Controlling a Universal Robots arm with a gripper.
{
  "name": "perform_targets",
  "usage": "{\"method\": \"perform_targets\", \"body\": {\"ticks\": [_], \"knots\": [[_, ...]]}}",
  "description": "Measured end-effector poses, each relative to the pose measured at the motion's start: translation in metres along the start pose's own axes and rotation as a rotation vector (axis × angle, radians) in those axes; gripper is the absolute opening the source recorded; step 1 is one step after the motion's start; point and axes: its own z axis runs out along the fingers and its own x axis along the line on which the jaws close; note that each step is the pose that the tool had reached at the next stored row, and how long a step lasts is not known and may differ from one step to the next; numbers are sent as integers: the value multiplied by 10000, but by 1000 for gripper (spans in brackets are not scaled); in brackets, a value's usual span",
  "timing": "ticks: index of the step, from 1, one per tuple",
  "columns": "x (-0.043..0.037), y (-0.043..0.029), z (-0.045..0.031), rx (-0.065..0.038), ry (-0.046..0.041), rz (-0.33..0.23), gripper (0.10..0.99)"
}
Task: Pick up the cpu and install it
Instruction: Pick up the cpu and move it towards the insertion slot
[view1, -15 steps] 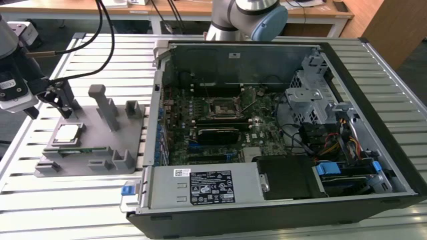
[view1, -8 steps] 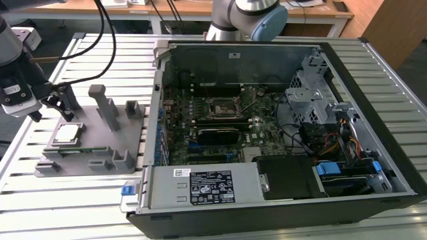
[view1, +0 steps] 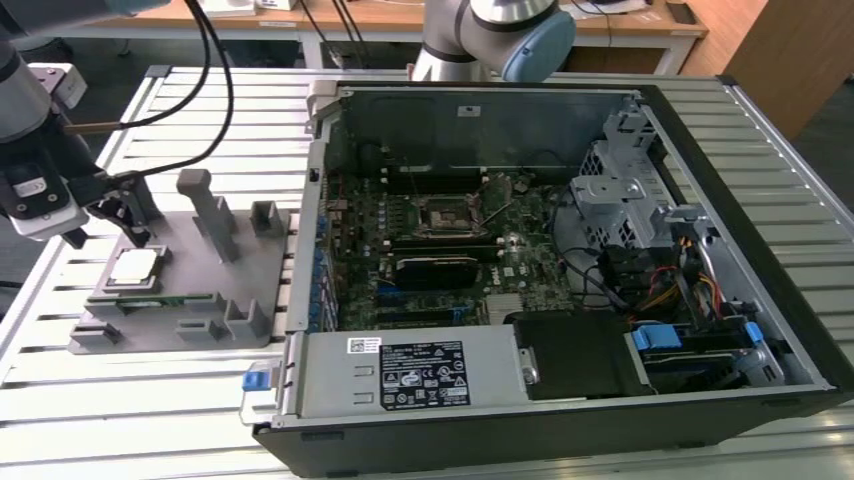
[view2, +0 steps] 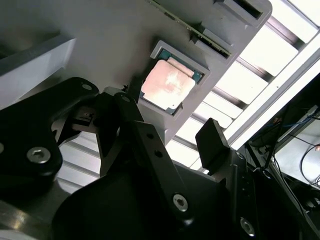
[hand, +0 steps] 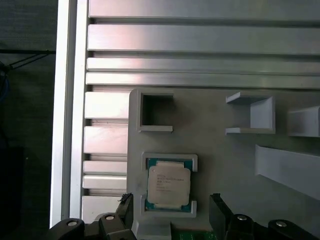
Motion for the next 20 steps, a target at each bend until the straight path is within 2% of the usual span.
{"method": "perform_targets", "body": {"ticks": [20], "knots": [[16,-5,117,0,-1,2,706]]}}
